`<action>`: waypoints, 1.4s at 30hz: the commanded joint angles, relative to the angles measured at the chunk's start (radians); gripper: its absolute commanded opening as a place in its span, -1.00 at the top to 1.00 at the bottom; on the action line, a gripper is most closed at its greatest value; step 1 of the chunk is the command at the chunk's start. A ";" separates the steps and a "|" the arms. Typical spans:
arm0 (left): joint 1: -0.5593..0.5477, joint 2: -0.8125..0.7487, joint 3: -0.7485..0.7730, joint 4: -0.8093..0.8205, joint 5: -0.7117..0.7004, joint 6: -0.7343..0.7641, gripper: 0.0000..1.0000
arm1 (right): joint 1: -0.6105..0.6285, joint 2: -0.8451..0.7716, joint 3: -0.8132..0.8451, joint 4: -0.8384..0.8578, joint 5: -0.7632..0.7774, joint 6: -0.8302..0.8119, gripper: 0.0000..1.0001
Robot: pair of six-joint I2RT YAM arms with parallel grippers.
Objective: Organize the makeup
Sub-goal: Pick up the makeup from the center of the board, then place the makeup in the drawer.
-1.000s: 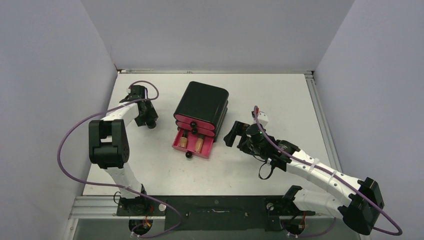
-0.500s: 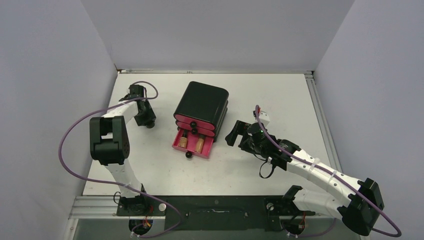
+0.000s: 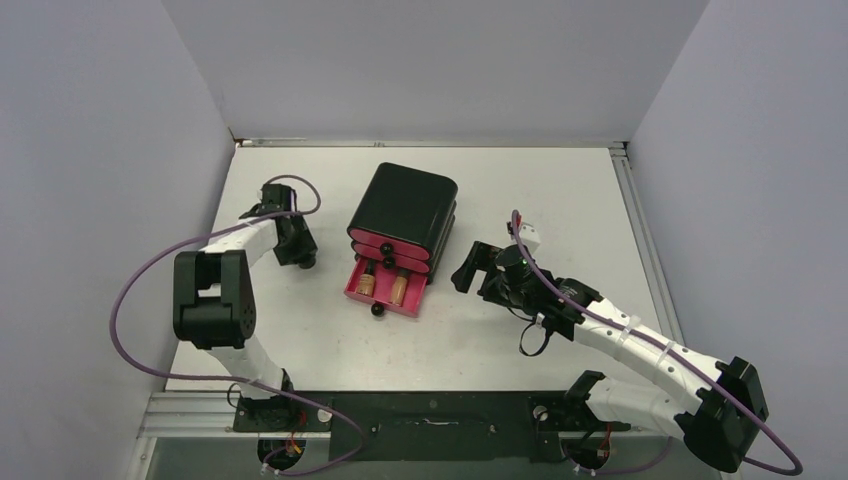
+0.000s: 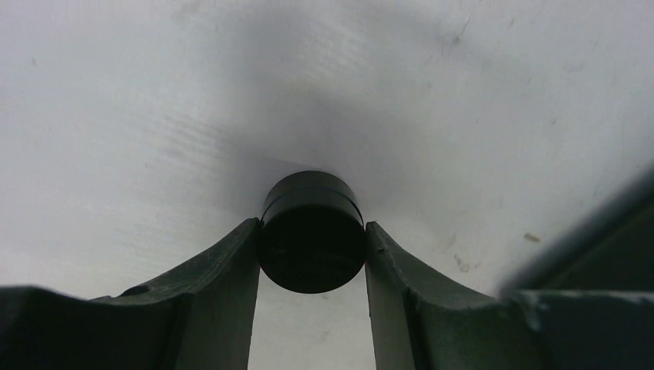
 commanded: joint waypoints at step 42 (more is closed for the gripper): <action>-0.566 -0.728 -0.526 0.347 0.000 -0.399 0.66 | -0.013 0.064 0.008 0.083 -0.073 0.015 -0.87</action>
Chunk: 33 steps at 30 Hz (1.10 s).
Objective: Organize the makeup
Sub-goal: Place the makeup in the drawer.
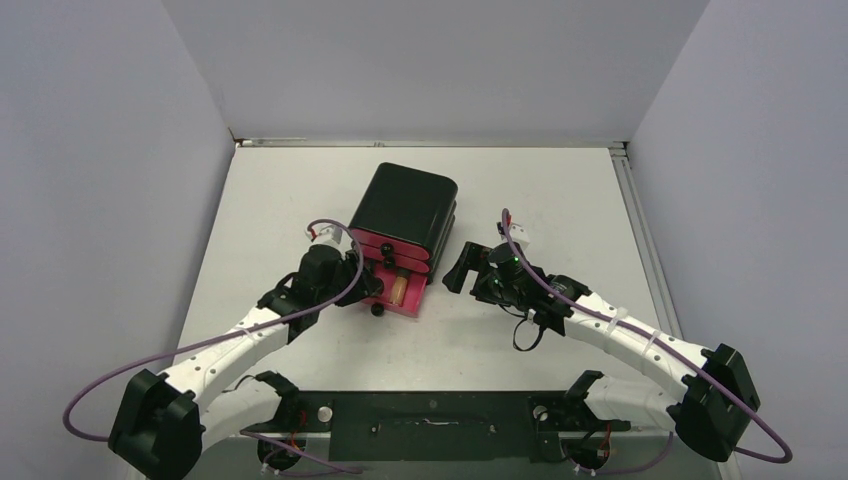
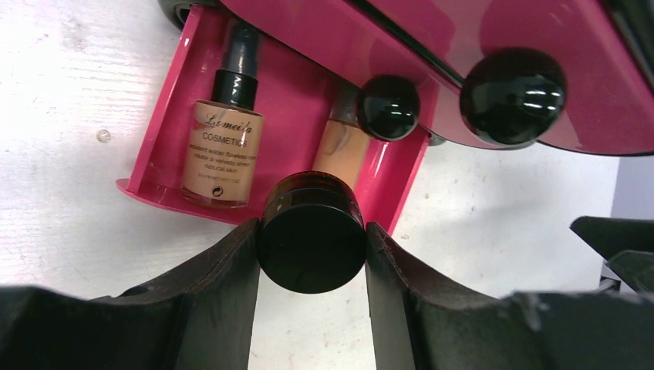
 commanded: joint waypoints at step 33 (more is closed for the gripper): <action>-0.144 0.277 0.193 -0.041 -0.243 -0.025 0.11 | -0.011 0.009 0.020 0.028 0.011 0.001 -0.87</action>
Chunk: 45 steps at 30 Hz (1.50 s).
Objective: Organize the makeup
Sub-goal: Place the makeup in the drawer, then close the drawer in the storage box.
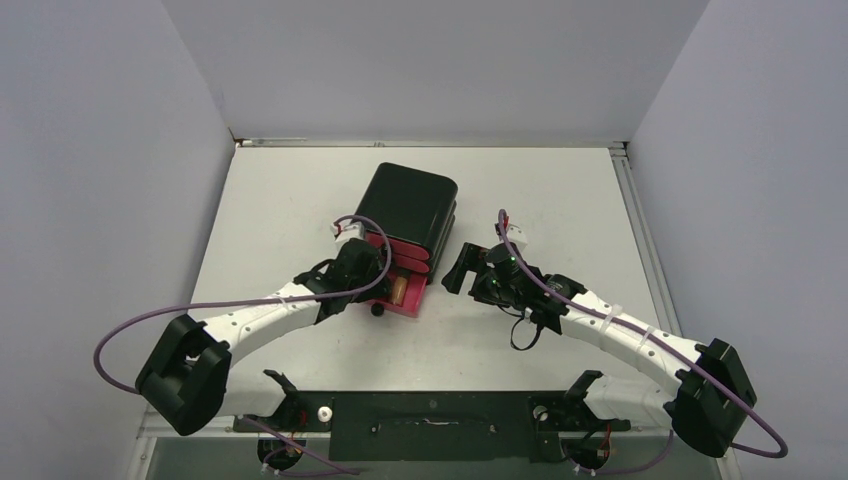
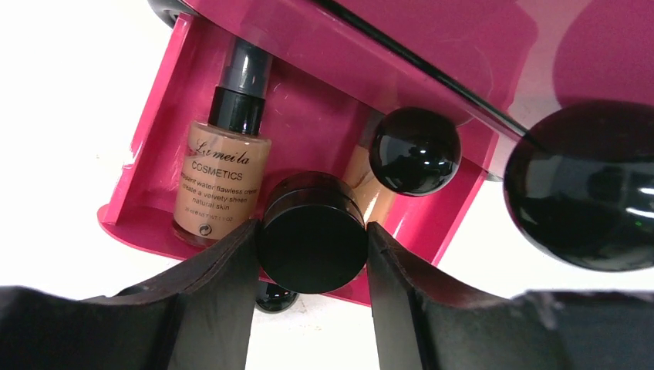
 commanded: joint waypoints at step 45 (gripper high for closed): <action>-0.018 -0.535 -0.474 0.287 0.210 -0.002 -0.09 | -0.415 0.745 0.882 0.137 -0.406 -0.355 -0.93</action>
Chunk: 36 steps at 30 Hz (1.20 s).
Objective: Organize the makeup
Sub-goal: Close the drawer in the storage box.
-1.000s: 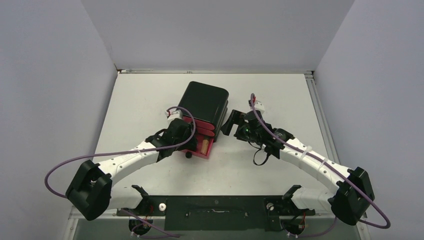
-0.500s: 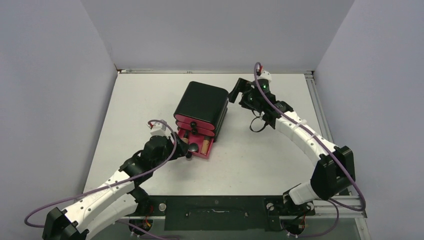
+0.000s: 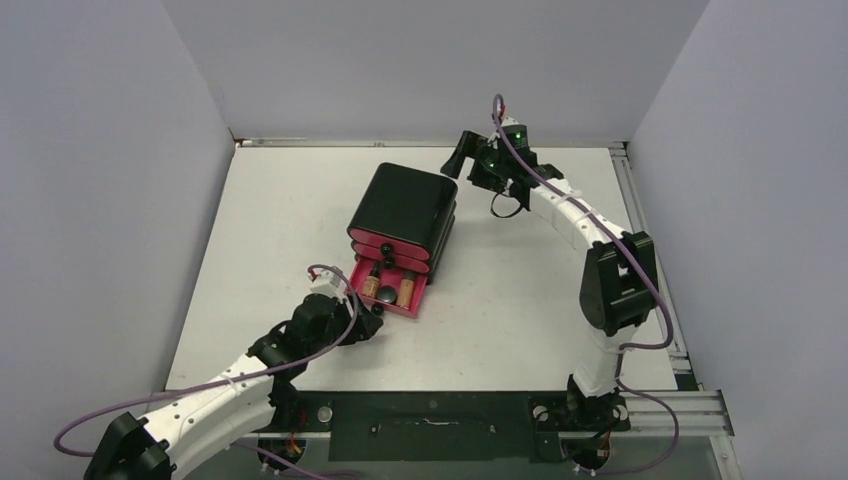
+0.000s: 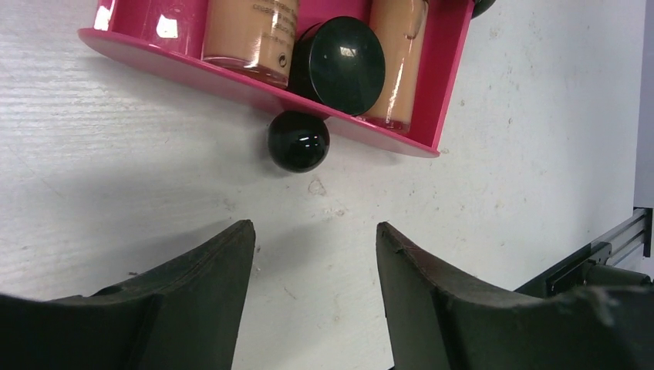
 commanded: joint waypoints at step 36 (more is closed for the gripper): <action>0.002 0.567 0.201 0.670 -0.157 -0.003 0.36 | 0.036 0.060 -0.028 0.085 -0.274 -0.037 -0.63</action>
